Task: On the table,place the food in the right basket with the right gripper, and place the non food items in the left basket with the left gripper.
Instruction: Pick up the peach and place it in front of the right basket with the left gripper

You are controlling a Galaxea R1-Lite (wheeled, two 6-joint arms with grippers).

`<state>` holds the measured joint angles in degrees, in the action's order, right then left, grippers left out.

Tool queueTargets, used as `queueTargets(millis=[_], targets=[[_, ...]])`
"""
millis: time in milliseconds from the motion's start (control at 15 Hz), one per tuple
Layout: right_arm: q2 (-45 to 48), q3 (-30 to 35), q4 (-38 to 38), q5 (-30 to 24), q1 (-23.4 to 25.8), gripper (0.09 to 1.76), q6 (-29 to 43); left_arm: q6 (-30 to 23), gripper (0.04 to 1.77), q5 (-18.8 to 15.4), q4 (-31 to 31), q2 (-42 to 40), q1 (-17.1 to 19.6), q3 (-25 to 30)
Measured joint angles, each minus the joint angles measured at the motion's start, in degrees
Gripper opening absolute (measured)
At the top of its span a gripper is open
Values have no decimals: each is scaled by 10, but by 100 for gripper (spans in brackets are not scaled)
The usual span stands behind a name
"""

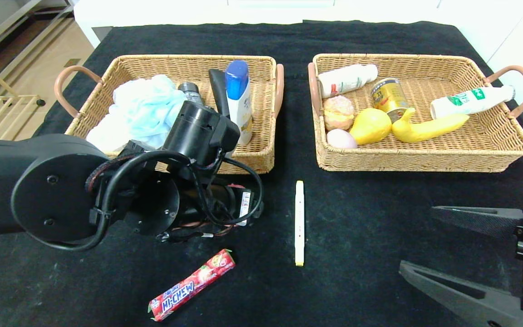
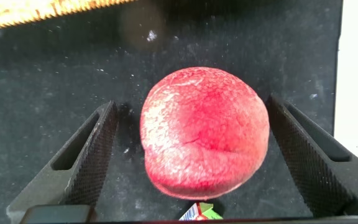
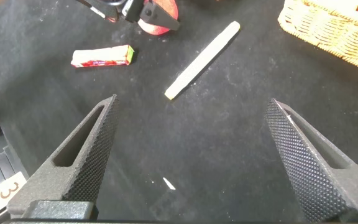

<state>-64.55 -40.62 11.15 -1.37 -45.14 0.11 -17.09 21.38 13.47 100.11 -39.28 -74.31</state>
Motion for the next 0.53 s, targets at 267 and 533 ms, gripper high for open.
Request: queueTargets(millis=[267, 533], targets=[[1, 1, 0, 0, 0, 171, 0, 0, 114, 0, 0, 4, 0, -4], [2, 1, -1, 0, 0, 171, 0, 0, 111, 1, -1, 5, 0, -1]])
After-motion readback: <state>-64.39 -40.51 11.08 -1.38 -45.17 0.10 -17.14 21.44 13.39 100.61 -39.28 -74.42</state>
